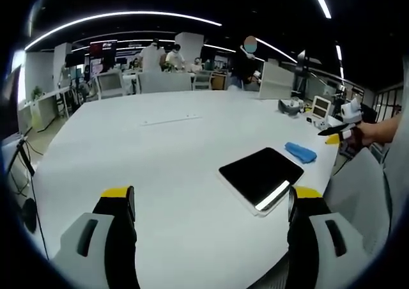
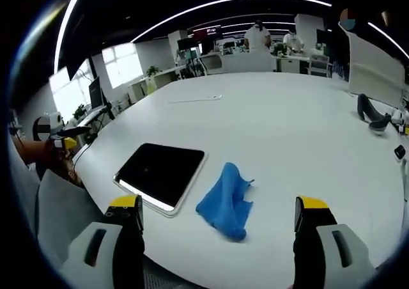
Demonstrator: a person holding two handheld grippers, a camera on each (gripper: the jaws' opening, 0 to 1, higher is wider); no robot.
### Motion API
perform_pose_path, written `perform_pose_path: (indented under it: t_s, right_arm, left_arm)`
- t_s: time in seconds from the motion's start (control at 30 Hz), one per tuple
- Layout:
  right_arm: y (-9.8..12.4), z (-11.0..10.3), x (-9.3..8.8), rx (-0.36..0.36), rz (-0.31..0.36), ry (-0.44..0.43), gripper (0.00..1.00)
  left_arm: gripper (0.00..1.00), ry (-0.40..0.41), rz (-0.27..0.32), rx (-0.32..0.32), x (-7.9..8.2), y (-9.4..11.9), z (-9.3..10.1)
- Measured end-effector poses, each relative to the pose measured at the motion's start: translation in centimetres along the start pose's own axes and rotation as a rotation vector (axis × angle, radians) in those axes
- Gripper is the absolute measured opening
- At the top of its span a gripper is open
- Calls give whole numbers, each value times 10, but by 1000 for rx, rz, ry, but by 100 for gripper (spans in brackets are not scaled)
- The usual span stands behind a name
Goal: Wipe the mirror surface with the cleaning cloth until all visible marks leave the cleaned area.
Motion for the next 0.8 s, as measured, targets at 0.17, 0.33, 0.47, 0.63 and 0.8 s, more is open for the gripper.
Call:
perform_pose_path:
  t_s: [0.17, 0.33, 0.47, 0.63, 0.8]
  right_arm:
    - [-2, -1, 12, -1, 10, 1, 98]
    - [-2, -3, 26, -5, 24, 7, 98]
    - [-3, -1, 37, -18, 16, 2, 97]
    - [-4, 1, 52, -72, -39, 1, 95]
    - [-13, 1, 65, -99, -136, 11, 93]
  left_arm:
    - [99, 0, 7, 1, 2, 0, -1]
    - [99, 1, 7, 0, 1, 0, -2]
    - [99, 0, 7, -5, 1, -2, 0]
    - [99, 1, 10, -11, 1, -4, 2]
    - [99, 4, 20, -15, 3, -5, 5]
Point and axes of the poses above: the point that each gripper's makers call its tool centre point, and the gripper's own axes: y roughly backward along the fingers, z roughly to its right, x roughly out of its top, the point moved 5 cm from there along y, roughly backward along the fingers, and after that the axes turned 11 degrees about z, right-handed, at the moved point
